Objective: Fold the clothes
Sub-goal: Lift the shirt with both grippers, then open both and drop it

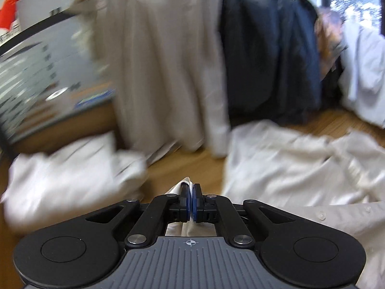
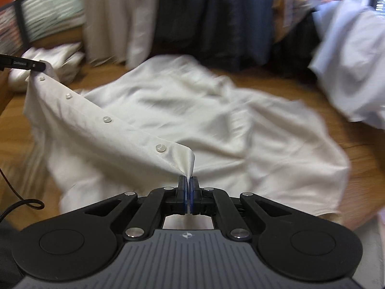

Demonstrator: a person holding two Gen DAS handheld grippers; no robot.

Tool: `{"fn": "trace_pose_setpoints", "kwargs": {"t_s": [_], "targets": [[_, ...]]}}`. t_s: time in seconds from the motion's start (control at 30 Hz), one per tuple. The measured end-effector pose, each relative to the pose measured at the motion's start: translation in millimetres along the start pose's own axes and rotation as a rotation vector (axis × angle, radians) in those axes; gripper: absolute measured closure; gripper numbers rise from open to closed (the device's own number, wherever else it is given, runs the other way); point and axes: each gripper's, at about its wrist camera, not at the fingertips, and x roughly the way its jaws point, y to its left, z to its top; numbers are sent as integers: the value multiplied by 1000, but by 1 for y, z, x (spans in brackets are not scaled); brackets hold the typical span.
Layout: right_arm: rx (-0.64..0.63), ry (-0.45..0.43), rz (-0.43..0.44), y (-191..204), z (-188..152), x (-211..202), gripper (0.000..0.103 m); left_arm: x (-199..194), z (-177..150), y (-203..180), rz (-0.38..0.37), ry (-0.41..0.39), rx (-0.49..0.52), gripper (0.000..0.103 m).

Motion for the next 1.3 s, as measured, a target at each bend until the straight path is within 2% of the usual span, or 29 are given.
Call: {"fn": "trace_pose_setpoints", "kwargs": {"t_s": [0.1, 0.3, 0.37, 0.43, 0.5, 0.57, 0.67, 0.83, 1.0, 1.2, 1.3], "targets": [[44, -12, -87, -27, 2, -2, 101, 24, 26, -26, -79, -38, 34, 98], [86, 30, -234, -68, -4, 13, 101, 72, 53, -83, -171, -54, 127, 94], [106, 63, -260, -79, -8, 23, 100, 81, 56, -94, -189, -46, 153, 78], [133, 85, -256, -85, -10, 30, 98, 85, 56, -96, -205, -41, 159, 74], [151, 88, -250, -88, -12, 32, 94, 82, 58, -88, -209, -42, 160, 74], [144, 88, -245, -83, -12, 30, 77, 80, 58, -76, -209, -37, 159, 68], [142, 78, -204, -71, -10, 21, 76, 76, 52, -48, -200, -1, 155, 65], [153, 65, -79, -38, -13, 4, 76, 73, 23, 0, -169, 89, 166, 62], [112, 70, 44, 6, -20, -1, 76, 78, -10, 30, -184, 168, 161, 59], [62, 106, 147, 57, -28, 9, 75, 94, -32, 34, -212, 191, 131, 58], [43, 124, 174, 79, -34, 15, 73, 104, -39, 26, -219, 199, 149, 57]]}}
